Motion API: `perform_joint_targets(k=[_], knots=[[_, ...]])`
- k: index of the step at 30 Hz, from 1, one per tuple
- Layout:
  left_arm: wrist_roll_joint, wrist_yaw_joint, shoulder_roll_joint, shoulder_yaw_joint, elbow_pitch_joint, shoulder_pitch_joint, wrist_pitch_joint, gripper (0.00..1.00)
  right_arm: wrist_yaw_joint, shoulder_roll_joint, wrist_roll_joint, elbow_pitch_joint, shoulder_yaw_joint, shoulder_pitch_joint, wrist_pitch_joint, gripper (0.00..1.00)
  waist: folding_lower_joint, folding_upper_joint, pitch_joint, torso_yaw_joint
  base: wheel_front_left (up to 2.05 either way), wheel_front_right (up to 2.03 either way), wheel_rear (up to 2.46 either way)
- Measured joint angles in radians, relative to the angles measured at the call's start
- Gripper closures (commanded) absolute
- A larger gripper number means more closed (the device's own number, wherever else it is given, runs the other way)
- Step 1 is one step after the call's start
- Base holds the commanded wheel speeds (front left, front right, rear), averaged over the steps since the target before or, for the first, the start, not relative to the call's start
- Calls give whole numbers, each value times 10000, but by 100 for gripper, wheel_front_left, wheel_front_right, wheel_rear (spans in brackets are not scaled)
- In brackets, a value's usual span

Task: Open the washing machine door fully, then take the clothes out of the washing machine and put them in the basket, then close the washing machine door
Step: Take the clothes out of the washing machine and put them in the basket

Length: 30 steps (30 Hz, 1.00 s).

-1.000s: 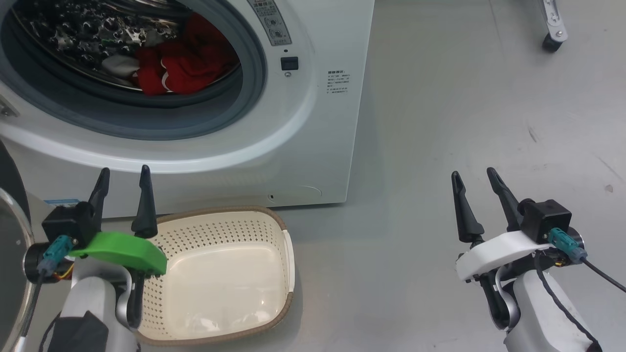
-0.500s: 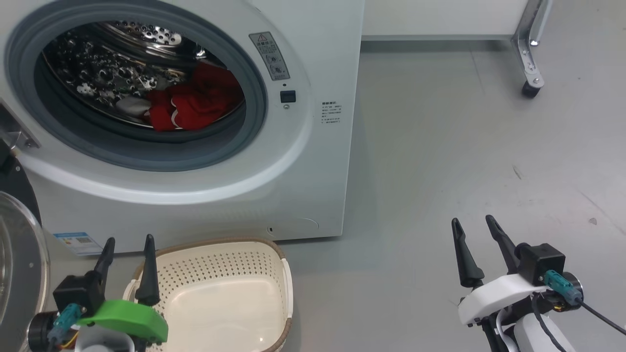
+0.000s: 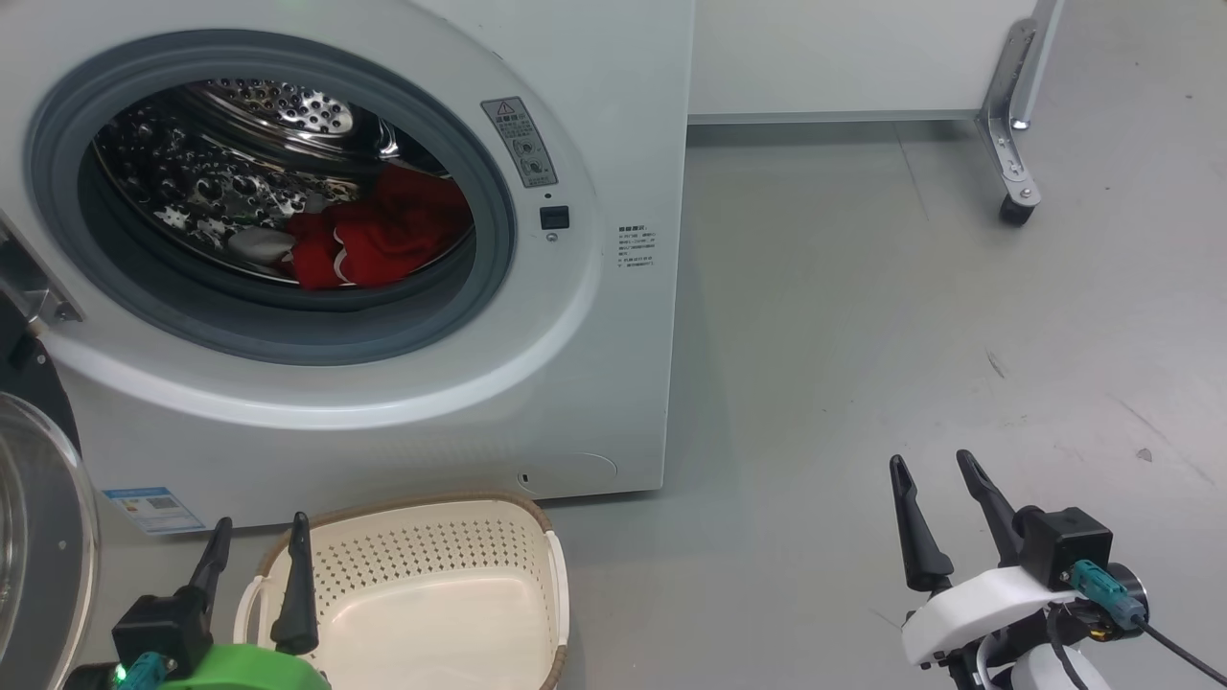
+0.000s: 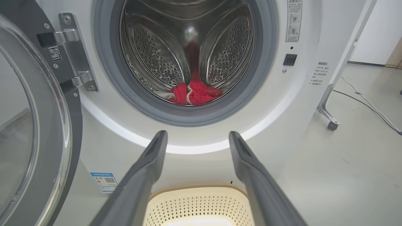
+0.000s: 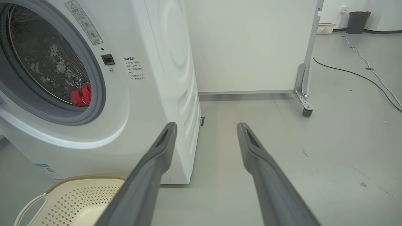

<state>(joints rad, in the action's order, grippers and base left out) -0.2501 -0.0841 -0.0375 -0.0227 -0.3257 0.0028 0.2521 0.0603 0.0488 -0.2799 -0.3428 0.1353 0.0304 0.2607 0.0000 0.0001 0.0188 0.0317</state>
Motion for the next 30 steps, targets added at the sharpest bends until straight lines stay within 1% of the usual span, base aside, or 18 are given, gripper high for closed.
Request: perform_joint_targets(k=[14,18,21,24,30], knots=[[-77,69,-2,387,408,243,0,0,0,-21,13,251,-35,-160,0,0,0,0,170,29,0,0,0],[-445,132,-4,476,393,287,0,0,-2,-29,13,326,-40,-167,0,0,0,0,278,17,0,0,0],[-736,130,-4,673,236,288,-2,0,-2,-31,13,357,-46,-176,0,0,0,0,423,10,0,0,0],[-784,130,-4,863,194,287,0,0,0,-33,13,360,15,-179,0,0,0,0,618,6,0,0,0],[-1011,190,-4,1133,94,128,0,0,2,-36,12,428,174,-153,0,0,0,0,1260,-31,0,0,0]])
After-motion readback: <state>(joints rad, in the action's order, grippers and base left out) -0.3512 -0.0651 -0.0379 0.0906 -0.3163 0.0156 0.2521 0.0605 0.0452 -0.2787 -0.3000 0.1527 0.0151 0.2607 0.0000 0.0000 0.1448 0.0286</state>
